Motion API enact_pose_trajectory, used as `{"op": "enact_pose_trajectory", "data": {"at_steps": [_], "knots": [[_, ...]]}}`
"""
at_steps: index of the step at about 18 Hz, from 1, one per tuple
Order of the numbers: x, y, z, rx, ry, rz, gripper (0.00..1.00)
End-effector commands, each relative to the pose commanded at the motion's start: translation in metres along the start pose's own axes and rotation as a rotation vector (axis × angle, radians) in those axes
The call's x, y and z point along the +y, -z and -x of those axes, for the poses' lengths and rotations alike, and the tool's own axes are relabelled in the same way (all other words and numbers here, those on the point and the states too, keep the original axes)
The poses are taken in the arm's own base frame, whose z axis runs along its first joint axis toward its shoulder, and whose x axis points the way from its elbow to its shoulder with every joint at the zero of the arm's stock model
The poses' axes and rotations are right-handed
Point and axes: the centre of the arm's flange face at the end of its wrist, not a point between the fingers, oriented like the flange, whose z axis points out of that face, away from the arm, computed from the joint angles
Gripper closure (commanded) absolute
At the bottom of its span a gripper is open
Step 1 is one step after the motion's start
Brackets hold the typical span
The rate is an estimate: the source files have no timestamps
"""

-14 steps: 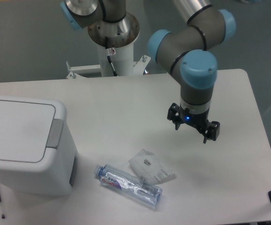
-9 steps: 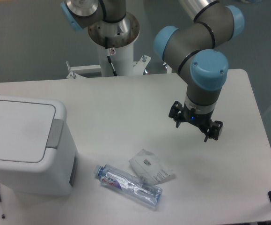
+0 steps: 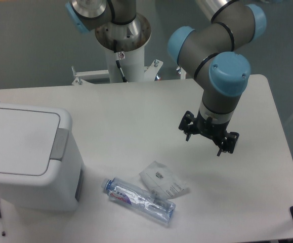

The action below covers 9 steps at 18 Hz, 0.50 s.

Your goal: Open the trash can

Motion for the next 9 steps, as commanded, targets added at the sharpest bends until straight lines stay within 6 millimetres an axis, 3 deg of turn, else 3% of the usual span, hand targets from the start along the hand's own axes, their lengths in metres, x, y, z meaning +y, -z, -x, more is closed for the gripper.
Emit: {"op": "enact_pose_trajectory", "data": {"at_steps": [4,9], "knots": [[-0.005,0.001,-0.007,0.028,0.100,-0.070,0.00],[-0.016,0.021,-0.014,0.100,0.234,-0.187,0.00]]}}
